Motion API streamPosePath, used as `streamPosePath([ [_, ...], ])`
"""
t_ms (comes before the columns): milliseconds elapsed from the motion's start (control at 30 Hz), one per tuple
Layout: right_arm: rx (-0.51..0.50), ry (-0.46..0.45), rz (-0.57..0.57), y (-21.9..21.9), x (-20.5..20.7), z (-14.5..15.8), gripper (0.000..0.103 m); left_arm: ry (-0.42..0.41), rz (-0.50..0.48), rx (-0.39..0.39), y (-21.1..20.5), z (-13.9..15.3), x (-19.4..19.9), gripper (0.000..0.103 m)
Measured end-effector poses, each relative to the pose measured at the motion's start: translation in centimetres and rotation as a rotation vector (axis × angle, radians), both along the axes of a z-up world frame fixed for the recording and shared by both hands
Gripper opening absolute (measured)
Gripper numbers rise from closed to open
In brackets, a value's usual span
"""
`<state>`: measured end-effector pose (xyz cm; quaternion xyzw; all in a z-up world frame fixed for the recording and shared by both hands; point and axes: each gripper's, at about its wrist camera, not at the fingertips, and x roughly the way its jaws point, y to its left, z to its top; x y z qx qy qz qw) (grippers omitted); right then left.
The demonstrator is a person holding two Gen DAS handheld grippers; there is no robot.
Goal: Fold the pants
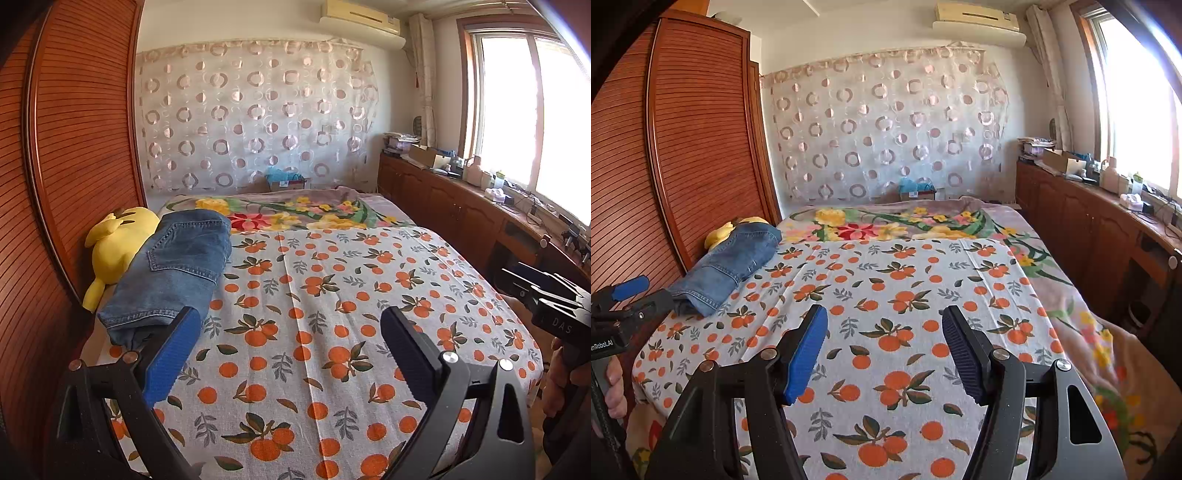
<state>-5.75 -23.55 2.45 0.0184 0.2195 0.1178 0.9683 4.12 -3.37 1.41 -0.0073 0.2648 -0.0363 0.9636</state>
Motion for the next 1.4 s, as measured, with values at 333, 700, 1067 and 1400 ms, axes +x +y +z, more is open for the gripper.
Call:
streamPosePath([
  [333,0.002,-0.004,0.002,0.16,-0.04,-0.20,0.067,0.000,-0.001,-0.002,0.01,0.02,-0.03,0.098],
  [700,0.005,-0.004,0.007,0.36,-0.01,-0.37,0.067,-0.001,-0.001,-0.002,0.00,0.03,-0.06,0.098],
  [1067,0.001,-0.011,0.007,0.44,0.06,-0.36,0.067,-0.002,-0.003,-0.004,-0.09,0.14,-0.05,0.098],
  [1400,0.001,-0.012,0.007,0.48,0.08,-0.43,0.067,-0.003,-0.002,-0.004,-0.10,0.15,-0.09,0.098],
])
